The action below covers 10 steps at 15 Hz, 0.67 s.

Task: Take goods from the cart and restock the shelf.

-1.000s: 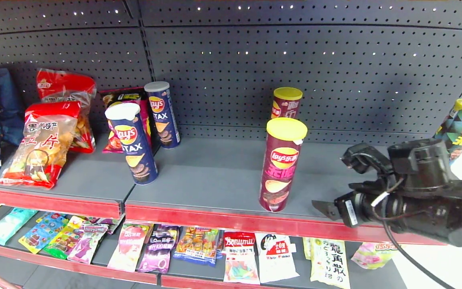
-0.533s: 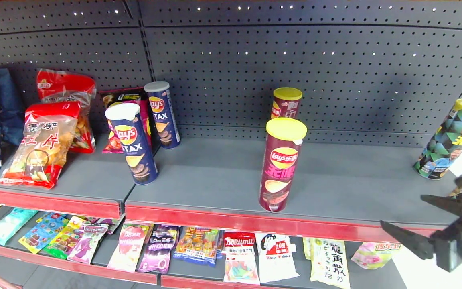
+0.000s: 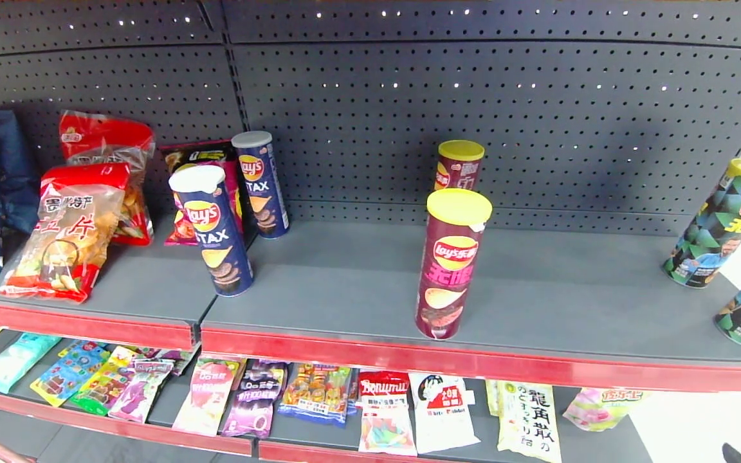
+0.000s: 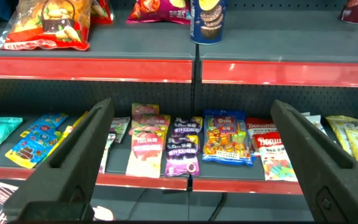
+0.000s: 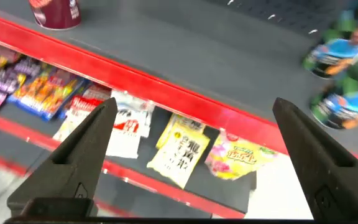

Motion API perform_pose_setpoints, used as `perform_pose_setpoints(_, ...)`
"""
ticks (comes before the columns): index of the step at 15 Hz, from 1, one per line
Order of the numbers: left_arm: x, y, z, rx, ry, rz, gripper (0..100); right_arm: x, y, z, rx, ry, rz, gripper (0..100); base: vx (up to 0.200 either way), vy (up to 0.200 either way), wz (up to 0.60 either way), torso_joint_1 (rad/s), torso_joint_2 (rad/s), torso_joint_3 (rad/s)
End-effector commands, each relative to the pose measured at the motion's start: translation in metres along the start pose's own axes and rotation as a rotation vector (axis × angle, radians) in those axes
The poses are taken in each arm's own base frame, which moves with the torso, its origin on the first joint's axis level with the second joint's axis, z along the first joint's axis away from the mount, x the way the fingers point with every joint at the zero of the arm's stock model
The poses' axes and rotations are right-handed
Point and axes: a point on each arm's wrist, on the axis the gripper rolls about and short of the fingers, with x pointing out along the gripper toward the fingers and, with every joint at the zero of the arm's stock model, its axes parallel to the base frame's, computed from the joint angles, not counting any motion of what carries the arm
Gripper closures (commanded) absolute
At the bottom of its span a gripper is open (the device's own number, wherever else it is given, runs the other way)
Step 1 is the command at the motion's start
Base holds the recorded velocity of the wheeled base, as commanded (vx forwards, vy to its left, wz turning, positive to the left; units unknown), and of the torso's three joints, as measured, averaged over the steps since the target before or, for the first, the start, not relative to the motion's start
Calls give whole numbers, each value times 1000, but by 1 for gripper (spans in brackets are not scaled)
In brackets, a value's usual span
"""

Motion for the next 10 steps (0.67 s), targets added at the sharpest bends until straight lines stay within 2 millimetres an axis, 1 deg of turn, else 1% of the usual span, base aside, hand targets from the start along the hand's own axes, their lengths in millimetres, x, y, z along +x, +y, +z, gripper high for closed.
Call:
perform_pose_setpoints(1,0,0,0,-1,2,1,0,-32,13,-34,-9,-154,-64,0,0,0,0,0,0,0)
perform_pose_setpoints(3,0,0,0,-1,2,0,0,-34,13,-35,15,-158,-80,0,0,0,0,0,0,0)
perform_pose_setpoints(5,0,0,0,1,2,0,0,-34,14,-36,101,-156,-60,0,0,0,0,0,0,0)
perform_pose_setpoints(6,0,0,0,1,2,0,0,-34,14,-36,125,-158,-69,0,0,0,0,0,0,0)
perform_pose_setpoints(8,0,0,0,-1,2,1,0,-34,12,-36,237,-152,-121,0,0,0,0,0,0,0)
perform_pose_setpoints(9,0,0,0,1,2,1,0,-34,12,-36,242,-149,-147,0,0,0,0,0,0,0)
perform_pose_setpoints(10,0,0,0,-1,2,1,0,-34,11,-37,191,-144,-168,0,0,0,0,0,0,0)
